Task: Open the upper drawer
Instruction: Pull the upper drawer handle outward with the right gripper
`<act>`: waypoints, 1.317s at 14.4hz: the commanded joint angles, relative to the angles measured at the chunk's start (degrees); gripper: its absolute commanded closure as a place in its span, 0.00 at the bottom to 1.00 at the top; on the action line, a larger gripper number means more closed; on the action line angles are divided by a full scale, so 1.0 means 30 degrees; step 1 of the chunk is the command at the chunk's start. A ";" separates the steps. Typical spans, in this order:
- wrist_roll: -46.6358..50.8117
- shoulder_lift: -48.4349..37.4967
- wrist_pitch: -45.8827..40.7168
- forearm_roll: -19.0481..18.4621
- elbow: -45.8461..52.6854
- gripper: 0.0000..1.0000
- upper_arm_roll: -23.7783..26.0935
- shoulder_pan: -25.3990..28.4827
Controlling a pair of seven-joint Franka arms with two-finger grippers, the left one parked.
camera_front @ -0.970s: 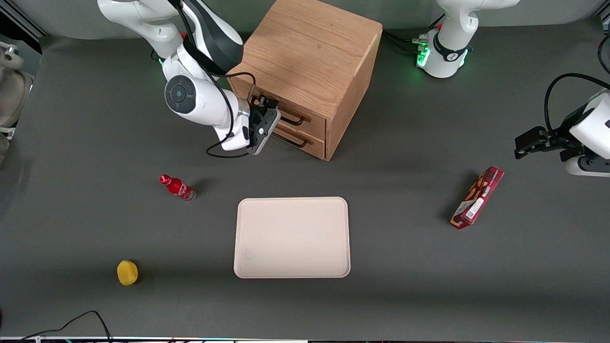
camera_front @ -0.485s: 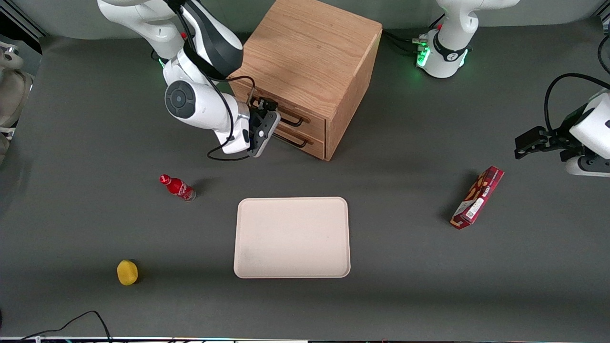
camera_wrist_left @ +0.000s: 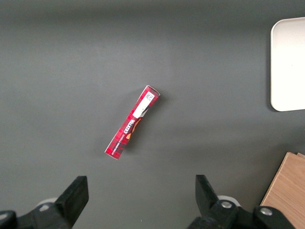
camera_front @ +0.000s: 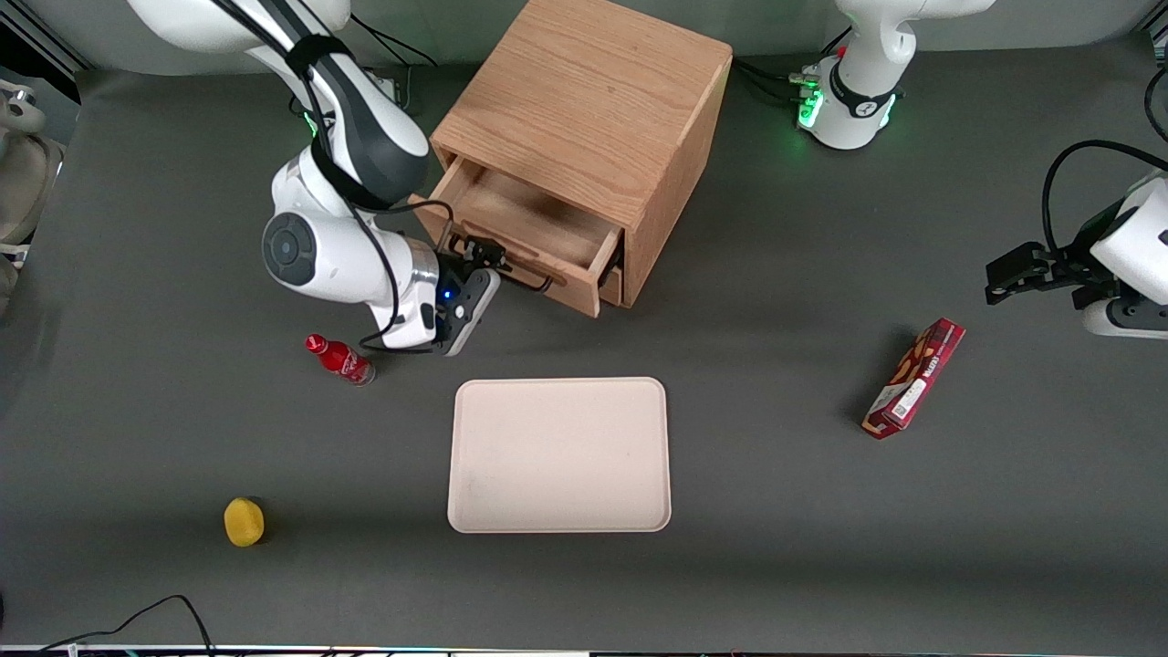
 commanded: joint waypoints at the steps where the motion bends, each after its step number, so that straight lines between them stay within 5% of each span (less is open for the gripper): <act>1: -0.0270 0.1264 -0.1462 -0.0559 0.2263 0.00 -0.0734 0.0153; 11: -0.0973 0.3958 -0.2431 -0.1731 0.6042 0.00 -0.2288 0.0212; 19: -0.1239 0.6217 -0.6558 -0.2669 1.0994 0.00 -0.3257 0.0270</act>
